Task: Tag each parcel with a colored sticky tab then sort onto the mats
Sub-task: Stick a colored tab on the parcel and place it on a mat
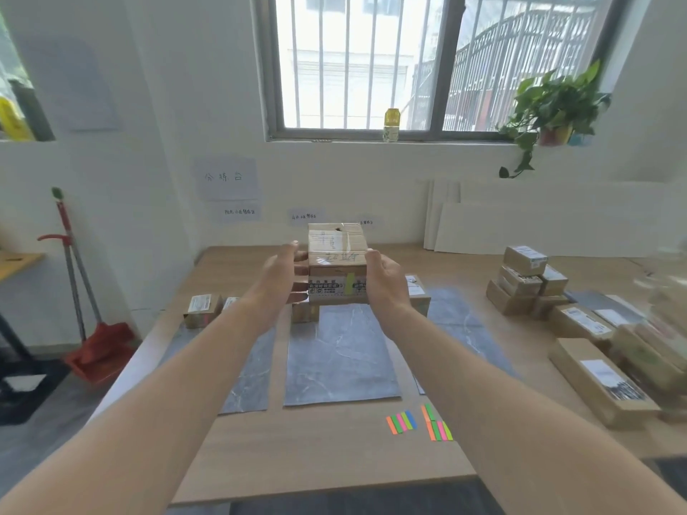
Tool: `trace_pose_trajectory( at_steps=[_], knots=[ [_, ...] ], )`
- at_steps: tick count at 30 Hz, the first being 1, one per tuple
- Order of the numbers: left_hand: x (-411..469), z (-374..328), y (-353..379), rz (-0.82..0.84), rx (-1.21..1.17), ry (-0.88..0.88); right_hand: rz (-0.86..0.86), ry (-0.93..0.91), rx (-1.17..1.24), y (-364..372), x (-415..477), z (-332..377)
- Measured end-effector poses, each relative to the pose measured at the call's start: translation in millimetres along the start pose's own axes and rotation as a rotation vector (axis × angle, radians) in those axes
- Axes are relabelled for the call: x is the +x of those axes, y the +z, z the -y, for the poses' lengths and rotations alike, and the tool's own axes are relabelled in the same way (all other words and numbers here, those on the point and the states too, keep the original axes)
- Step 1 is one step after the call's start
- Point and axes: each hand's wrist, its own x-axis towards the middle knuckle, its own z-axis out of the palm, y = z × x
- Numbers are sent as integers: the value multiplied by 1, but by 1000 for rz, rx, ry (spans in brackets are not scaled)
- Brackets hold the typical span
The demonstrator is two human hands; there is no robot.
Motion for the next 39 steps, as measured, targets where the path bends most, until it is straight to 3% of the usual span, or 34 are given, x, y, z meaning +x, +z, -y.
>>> trace_pose_trajectory(
  at_steps=[7,21,39],
  knots=[
    [50,13,26,-27,-9,-65,11,33,22,-9,57,-21],
    [228,70,94,-168,-44,-172,113,111,4,-16,257,-96],
    [340,184,98,-84,-61,-419,133,381,-49,44,348,-213]
  ],
)
